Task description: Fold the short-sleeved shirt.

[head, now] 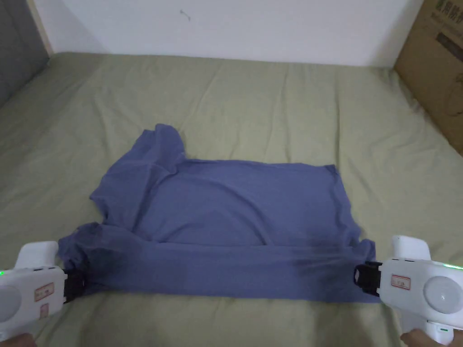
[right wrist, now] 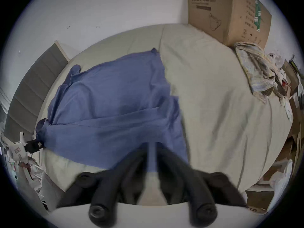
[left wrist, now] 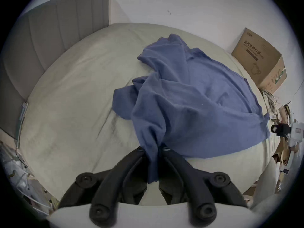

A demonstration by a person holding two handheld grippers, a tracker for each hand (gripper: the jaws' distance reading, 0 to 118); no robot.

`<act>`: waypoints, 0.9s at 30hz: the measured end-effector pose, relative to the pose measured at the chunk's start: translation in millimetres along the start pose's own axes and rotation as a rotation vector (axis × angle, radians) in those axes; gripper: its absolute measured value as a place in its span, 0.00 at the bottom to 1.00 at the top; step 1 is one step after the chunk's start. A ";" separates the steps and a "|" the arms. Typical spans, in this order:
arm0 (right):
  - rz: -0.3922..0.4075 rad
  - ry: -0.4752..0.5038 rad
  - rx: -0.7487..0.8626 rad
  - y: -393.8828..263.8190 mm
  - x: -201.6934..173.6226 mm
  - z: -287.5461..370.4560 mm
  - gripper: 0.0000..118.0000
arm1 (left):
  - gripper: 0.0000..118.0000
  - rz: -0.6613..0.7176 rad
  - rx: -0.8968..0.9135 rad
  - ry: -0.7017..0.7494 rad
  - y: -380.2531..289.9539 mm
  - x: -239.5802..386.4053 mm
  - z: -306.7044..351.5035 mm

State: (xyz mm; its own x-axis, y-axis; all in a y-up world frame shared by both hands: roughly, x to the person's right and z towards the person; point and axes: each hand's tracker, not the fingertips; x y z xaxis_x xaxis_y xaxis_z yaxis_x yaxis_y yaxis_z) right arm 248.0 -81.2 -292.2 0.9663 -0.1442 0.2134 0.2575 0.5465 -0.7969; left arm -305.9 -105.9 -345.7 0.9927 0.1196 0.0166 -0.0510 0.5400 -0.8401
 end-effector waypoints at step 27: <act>0.101 -0.069 -0.099 2.3 5.2 1.9 0.04 | 0.08 -0.239 -0.004 0.098 -3.5 15.6 38.8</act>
State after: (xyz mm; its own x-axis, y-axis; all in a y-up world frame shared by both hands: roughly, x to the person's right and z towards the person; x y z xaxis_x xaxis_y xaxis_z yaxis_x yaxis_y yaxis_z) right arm 253.6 -79.1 -291.9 0.9858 -0.0334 0.1649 0.1610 0.4709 -0.8674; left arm -294.4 -73.6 -321.5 0.9824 -0.0927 0.1623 0.1866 0.5398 -0.8209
